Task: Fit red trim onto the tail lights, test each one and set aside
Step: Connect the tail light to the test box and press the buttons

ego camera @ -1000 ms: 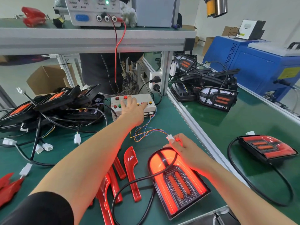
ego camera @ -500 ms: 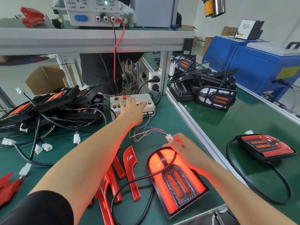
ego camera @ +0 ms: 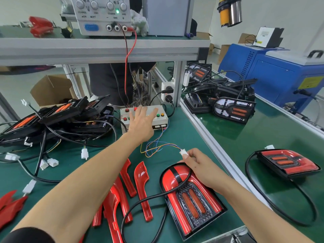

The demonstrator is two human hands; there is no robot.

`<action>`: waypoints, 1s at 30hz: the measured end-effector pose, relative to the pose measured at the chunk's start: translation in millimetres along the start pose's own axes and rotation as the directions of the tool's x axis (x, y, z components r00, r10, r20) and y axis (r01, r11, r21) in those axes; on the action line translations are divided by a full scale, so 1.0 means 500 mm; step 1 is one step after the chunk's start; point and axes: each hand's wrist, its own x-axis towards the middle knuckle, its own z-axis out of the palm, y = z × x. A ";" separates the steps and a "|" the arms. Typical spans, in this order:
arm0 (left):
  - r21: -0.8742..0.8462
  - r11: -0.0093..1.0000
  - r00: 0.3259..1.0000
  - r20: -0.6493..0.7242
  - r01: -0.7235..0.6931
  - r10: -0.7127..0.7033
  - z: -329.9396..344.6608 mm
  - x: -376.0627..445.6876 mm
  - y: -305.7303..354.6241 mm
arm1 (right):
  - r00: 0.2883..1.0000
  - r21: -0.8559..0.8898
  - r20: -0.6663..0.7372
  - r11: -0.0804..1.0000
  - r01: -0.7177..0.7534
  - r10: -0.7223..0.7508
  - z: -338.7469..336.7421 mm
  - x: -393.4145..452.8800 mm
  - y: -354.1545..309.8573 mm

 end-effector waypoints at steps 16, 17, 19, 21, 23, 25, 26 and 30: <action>-0.660 0.742 0.980 -0.044 0.117 -0.193 -0.137 -0.317 -0.035 | 1.000 -0.143 -0.004 0.989 0.023 -0.023 0.007 -0.001 -0.009; -0.662 0.738 0.982 -0.013 0.133 -0.190 -0.134 -0.324 -0.034 | 1.000 -0.143 -0.007 0.989 0.025 -0.026 0.007 -0.002 -0.009; -0.649 0.749 0.980 -0.030 0.132 -0.199 -0.127 -0.320 -0.029 | 0.999 -0.139 -0.009 0.989 0.039 -0.040 0.007 -0.004 -0.013; -0.634 0.763 0.979 -0.046 0.125 -0.199 -0.116 -0.305 -0.008 | 0.998 -0.107 -0.011 0.993 0.053 -0.054 0.006 -0.005 -0.016; -0.631 0.772 0.988 -0.059 0.074 -0.143 -0.105 -0.289 0.025 | 0.997 -0.082 -0.015 0.994 0.071 -0.073 0.005 -0.006 -0.019; -0.570 0.820 0.995 -0.104 -0.053 -0.008 -0.089 -0.271 0.058 | 0.994 -0.097 -0.027 0.990 0.101 -0.104 0.005 -0.008 -0.022; -0.502 0.857 0.992 -0.109 -0.115 0.069 -0.081 -0.262 0.070 | 0.991 -0.105 -0.041 0.987 0.120 -0.125 0.006 -0.008 -0.023; -0.273 0.932 0.968 0.002 -0.239 0.249 -0.076 -0.228 0.096 | 0.971 -0.183 -0.097 0.963 0.197 -0.217 0.005 -0.011 -0.030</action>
